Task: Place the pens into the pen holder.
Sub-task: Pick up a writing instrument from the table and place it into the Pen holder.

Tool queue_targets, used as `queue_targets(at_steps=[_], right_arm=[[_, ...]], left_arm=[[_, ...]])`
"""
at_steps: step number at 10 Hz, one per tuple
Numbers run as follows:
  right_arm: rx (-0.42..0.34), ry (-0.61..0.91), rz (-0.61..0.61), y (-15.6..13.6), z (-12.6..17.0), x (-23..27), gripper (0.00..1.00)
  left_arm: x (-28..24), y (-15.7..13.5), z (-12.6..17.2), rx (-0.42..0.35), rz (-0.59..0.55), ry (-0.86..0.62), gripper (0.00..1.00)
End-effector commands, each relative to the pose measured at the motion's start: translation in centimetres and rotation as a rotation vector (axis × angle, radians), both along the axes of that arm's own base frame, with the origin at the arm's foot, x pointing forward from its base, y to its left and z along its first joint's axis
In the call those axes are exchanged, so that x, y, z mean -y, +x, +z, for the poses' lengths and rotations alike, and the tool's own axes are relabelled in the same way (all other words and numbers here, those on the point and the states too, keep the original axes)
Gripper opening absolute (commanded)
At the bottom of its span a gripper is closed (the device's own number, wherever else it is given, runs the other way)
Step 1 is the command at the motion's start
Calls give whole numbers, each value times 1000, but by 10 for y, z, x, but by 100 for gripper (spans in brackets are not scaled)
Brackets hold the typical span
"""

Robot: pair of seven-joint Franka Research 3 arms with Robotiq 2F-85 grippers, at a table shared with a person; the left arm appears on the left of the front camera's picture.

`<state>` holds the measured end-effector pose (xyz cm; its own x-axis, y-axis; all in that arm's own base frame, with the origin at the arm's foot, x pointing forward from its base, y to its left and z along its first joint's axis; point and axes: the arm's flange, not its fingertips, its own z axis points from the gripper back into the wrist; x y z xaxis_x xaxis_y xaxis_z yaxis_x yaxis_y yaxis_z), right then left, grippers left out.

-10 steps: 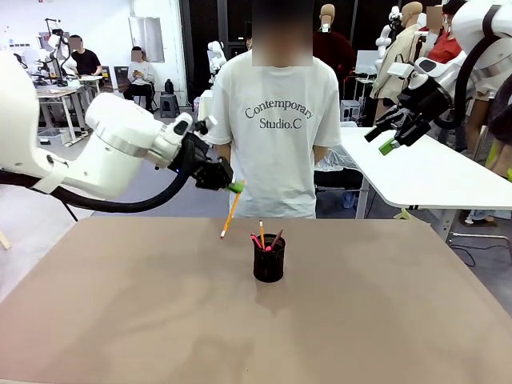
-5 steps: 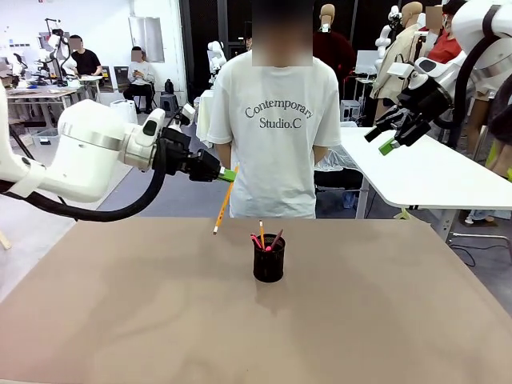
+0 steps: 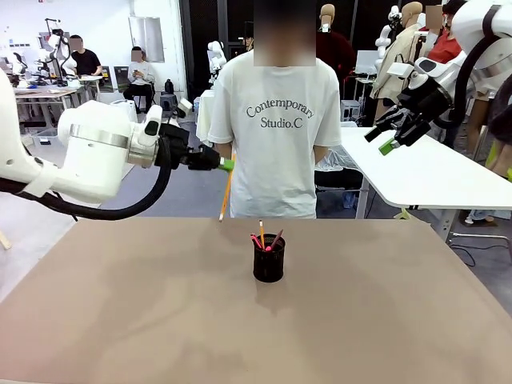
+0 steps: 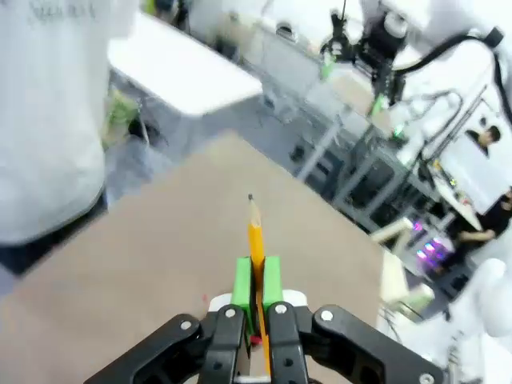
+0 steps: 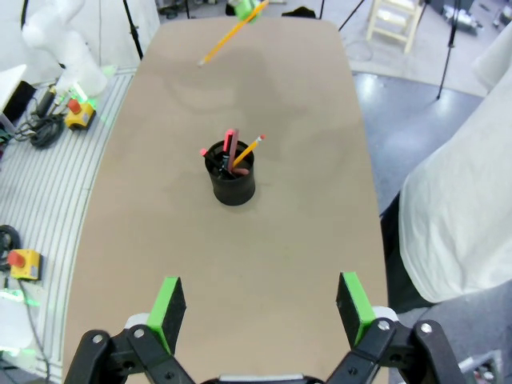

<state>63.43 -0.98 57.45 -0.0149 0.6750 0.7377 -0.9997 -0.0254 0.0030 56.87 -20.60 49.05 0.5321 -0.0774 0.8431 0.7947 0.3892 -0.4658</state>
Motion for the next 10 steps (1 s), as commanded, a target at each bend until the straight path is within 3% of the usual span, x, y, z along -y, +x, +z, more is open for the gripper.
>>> queue_targets(at_steps=[1,4,5,6,7,8,10], right_arm=[[-1,0,-7,-4,0,-1,100],[-1,0,-7,-4,0,-1,100],[-1,0,-7,-4,0,-1,100],[-1,0,-7,-4,0,-1,100],[-1,0,-7,-4,0,-1,100],[-1,0,-7,-4,0,-1,100],[-1,0,-7,-4,0,-1,100]], left_arm=[[6,1,-11,238,-57,-128,0],[19,-7,-17,373,-143,-227,0],[23,-4,-20,450,-73,-237,0],[26,-6,-23,564,-86,-260,0],[30,-11,-25,537,-135,-282,0],[34,-14,-30,569,-164,-299,0],[37,-11,-40,481,-178,-318,0]])
